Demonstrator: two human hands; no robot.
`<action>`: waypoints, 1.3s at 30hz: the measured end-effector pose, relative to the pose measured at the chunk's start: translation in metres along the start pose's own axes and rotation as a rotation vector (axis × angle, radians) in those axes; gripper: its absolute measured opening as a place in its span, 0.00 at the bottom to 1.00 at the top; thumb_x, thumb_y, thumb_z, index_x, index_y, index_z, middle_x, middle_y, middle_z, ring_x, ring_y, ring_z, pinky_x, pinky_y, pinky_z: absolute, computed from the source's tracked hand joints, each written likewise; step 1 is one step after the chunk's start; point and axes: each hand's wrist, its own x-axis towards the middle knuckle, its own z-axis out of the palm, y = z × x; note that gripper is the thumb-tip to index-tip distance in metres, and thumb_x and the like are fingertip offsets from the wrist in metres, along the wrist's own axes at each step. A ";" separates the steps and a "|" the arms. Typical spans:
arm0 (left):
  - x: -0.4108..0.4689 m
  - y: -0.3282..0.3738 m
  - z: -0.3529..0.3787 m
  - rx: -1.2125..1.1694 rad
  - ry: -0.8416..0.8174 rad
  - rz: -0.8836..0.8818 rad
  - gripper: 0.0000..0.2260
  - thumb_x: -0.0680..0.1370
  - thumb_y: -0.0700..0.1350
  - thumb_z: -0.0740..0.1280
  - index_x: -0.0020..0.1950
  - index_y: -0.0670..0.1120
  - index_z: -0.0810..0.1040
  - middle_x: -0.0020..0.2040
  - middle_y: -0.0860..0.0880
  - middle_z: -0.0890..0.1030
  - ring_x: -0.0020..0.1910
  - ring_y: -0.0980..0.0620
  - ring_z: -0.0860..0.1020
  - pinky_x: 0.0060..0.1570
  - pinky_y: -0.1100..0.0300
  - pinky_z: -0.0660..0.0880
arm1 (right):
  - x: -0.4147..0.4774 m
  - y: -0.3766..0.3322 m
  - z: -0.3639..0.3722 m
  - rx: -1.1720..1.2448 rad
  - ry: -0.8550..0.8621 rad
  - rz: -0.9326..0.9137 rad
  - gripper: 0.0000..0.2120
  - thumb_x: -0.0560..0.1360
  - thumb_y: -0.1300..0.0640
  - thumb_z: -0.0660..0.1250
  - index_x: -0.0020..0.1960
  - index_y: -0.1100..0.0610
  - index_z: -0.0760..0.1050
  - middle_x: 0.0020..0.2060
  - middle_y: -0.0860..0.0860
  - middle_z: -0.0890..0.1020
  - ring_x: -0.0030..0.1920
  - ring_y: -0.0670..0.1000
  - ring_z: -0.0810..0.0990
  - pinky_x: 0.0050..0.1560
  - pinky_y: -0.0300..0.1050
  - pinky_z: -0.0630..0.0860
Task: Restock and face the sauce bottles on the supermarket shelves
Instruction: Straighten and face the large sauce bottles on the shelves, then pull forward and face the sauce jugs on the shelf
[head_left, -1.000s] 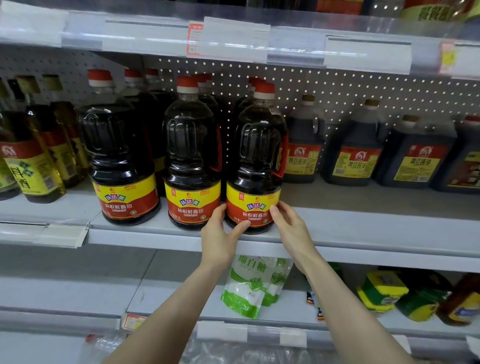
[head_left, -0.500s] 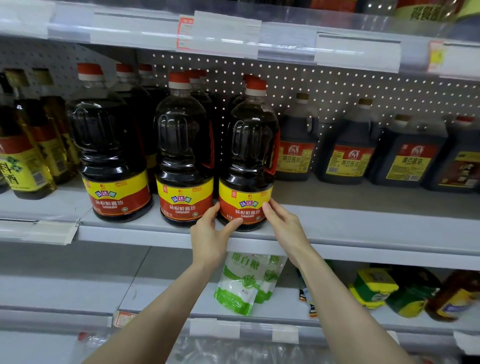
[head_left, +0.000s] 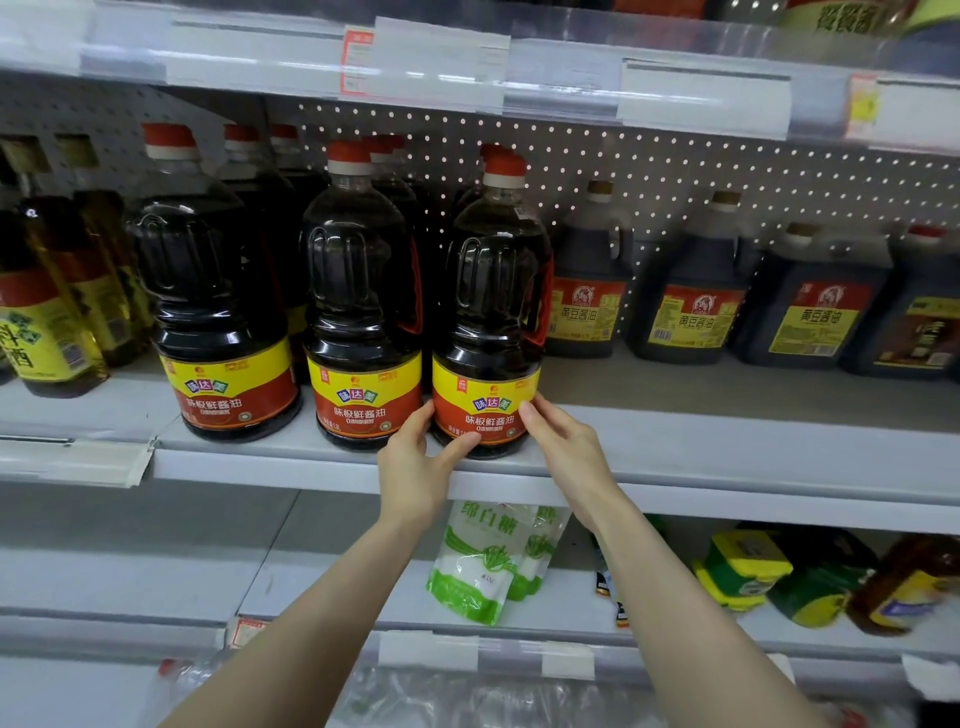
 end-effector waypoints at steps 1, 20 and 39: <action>0.000 0.000 0.000 0.004 -0.002 -0.001 0.33 0.70 0.45 0.76 0.72 0.42 0.69 0.68 0.46 0.74 0.67 0.51 0.72 0.68 0.50 0.70 | 0.000 0.000 0.000 0.000 0.003 -0.001 0.24 0.79 0.52 0.64 0.73 0.56 0.66 0.67 0.48 0.74 0.58 0.40 0.72 0.43 0.24 0.72; -0.001 0.005 -0.003 0.042 -0.023 -0.013 0.32 0.71 0.45 0.75 0.72 0.42 0.68 0.68 0.46 0.74 0.67 0.51 0.72 0.67 0.53 0.70 | -0.003 -0.001 0.003 -0.005 0.024 -0.017 0.24 0.79 0.52 0.63 0.73 0.55 0.66 0.66 0.48 0.74 0.58 0.40 0.71 0.42 0.23 0.71; -0.077 0.007 -0.025 -0.074 -0.239 -0.167 0.20 0.75 0.50 0.71 0.64 0.45 0.75 0.49 0.56 0.80 0.47 0.62 0.78 0.42 0.70 0.72 | -0.077 0.029 -0.012 -0.036 0.200 -0.033 0.11 0.74 0.51 0.70 0.55 0.51 0.78 0.52 0.51 0.83 0.54 0.50 0.81 0.60 0.50 0.77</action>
